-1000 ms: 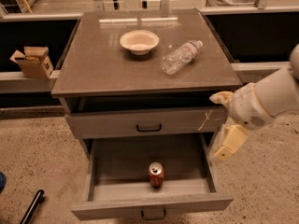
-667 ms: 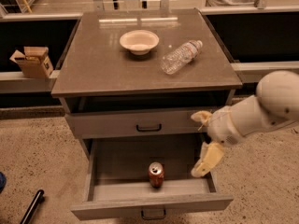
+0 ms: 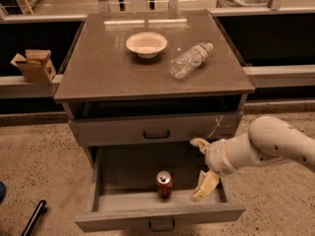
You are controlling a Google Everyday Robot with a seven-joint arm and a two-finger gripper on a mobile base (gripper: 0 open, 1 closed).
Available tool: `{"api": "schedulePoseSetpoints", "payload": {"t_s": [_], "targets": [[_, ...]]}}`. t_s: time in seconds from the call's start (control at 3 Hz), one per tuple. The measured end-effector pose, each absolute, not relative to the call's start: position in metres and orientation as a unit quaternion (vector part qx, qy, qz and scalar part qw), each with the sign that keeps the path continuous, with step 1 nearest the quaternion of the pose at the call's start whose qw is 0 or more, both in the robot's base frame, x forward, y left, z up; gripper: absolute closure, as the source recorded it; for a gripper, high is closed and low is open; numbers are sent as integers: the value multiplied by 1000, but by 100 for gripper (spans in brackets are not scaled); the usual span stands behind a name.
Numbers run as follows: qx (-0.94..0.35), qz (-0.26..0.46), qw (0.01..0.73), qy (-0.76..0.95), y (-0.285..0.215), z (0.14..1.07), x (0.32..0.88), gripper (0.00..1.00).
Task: Pick coke can from middle drawer and place on counter
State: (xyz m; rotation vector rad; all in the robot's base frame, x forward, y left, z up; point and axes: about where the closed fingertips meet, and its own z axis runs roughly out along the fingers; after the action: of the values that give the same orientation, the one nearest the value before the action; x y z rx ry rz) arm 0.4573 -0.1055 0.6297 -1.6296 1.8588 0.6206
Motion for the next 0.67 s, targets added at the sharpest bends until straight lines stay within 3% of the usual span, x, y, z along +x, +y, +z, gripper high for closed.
{"api": "schedulePoseSetpoints", "payload": {"t_s": [0.67], "targets": [[-609,236,328,682,-94,605,484,0]]}}
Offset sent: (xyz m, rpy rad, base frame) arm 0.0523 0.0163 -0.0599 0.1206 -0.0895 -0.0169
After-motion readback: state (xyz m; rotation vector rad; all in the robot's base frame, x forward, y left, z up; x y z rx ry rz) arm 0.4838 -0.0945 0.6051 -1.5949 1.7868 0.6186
